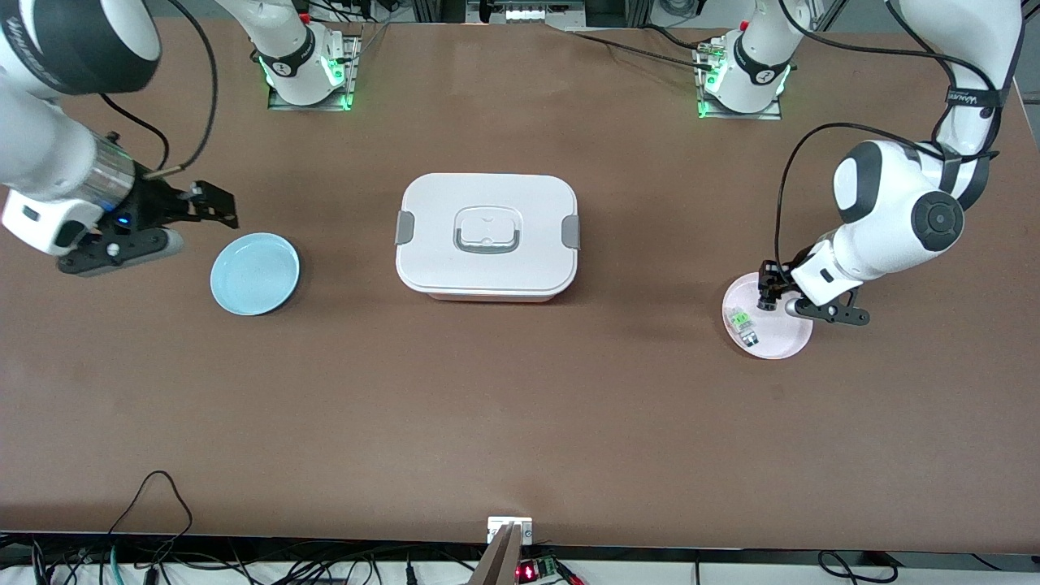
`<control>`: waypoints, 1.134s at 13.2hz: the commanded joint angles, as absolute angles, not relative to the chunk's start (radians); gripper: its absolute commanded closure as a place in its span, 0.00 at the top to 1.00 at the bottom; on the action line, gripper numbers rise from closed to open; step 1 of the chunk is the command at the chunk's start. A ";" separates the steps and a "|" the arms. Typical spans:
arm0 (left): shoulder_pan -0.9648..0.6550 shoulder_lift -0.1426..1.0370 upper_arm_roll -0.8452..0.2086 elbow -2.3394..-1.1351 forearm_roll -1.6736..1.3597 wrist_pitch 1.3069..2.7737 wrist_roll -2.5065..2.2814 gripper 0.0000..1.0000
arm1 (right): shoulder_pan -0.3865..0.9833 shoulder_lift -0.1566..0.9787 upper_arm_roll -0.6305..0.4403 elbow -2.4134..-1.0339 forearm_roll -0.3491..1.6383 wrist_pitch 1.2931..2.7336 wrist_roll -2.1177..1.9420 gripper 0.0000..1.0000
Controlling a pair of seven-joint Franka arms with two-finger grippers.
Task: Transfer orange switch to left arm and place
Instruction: 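Lower the switch onto the white plate with the left gripper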
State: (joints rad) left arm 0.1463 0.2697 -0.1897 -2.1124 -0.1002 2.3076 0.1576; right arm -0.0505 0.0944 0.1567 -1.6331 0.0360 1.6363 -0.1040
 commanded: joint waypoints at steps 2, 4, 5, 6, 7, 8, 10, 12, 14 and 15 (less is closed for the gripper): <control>0.156 0.319 -0.166 -2.126 -0.078 2.436 0.218 0.00 | -0.040 0.046 0.130 -1.637 0.023 1.594 0.042 1.00; 0.156 0.372 -0.152 -2.125 -0.078 2.503 0.239 0.00 | -0.038 0.035 0.133 -1.634 0.021 1.585 0.118 1.00; 0.156 0.394 -0.141 -2.123 -0.078 2.526 0.250 0.00 | -0.038 0.032 0.132 -1.632 0.023 1.588 0.121 1.00; 0.156 0.409 -0.134 -2.122 -0.078 2.542 0.255 0.00 | -0.038 0.032 0.130 -1.609 0.026 1.585 0.123 1.00; 0.156 0.419 -0.133 -2.118 -0.078 2.549 0.256 0.00 | -0.038 0.035 0.129 -1.582 0.031 1.582 0.120 1.00; 0.156 0.425 -0.132 -2.118 -0.080 2.551 0.256 0.00 | -0.038 0.034 0.127 -1.575 0.031 1.577 0.118 1.00; 0.156 0.423 -0.132 -2.118 -0.080 2.551 0.244 0.76 | -0.038 0.031 0.123 -1.572 0.031 1.568 0.124 1.00; 0.158 0.399 -0.126 -2.125 -0.077 2.545 0.239 1.00 | -0.051 0.031 0.129 -1.572 0.029 1.568 0.130 1.00; 0.166 0.332 -0.123 -2.154 -0.077 2.485 0.241 1.00 | -0.064 0.031 0.133 -1.572 0.026 1.568 0.130 1.00; 0.166 0.299 -0.123 -2.173 -0.077 2.452 0.241 1.00 | -0.063 0.031 0.132 -1.569 0.028 1.569 0.132 1.00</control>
State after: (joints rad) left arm 0.1588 0.3899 -0.1245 -2.1245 -0.0999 2.5150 0.2429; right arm -0.0548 0.0329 0.1271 -1.5838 0.0359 1.5864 0.1162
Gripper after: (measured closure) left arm 0.137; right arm 0.000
